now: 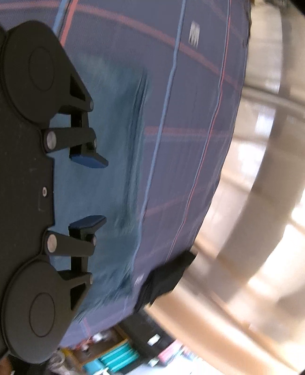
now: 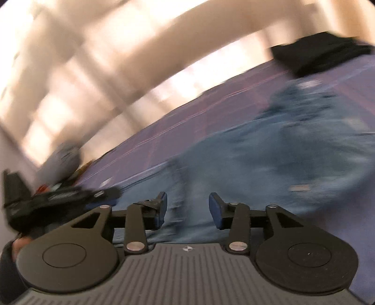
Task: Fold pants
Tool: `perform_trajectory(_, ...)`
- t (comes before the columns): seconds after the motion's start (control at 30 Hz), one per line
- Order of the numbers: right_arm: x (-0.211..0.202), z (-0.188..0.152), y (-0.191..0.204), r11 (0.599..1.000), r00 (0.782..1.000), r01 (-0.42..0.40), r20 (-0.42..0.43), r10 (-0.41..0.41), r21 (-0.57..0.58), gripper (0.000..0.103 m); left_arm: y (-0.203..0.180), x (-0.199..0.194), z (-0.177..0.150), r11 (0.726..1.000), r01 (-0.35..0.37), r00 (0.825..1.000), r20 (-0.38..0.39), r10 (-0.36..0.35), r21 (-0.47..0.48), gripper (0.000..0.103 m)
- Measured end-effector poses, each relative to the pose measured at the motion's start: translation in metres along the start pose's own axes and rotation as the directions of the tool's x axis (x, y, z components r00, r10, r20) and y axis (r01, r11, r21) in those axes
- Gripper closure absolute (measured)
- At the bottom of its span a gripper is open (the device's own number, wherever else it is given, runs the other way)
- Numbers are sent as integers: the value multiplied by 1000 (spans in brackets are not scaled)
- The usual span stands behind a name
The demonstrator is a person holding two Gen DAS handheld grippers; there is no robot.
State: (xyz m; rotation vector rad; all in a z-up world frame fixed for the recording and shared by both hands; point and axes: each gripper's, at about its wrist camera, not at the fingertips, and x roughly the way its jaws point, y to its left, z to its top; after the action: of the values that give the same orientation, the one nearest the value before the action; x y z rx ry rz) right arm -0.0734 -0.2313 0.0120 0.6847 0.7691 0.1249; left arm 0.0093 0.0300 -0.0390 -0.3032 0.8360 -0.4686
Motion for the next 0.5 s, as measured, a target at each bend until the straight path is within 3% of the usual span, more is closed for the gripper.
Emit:
perform_trajectory(0.1, -29, -3, -32, 992, 995, 84, 38, -88, 91, 18, -20, 12, -10, 998, 56, 998, -44, -55, 31, 0)
perform_trajectory(0.27, -57, -16, -73, 953, 972, 196, 84, -220, 231, 12, -38, 35, -17, 995, 82, 991, -112, -75, 61, 0)
perform_trajectory(0.5, -47, -16, -108, 915, 971, 141, 130, -203, 378, 12, -47, 48, -19, 995, 56, 989, -138, -45, 78, 0)
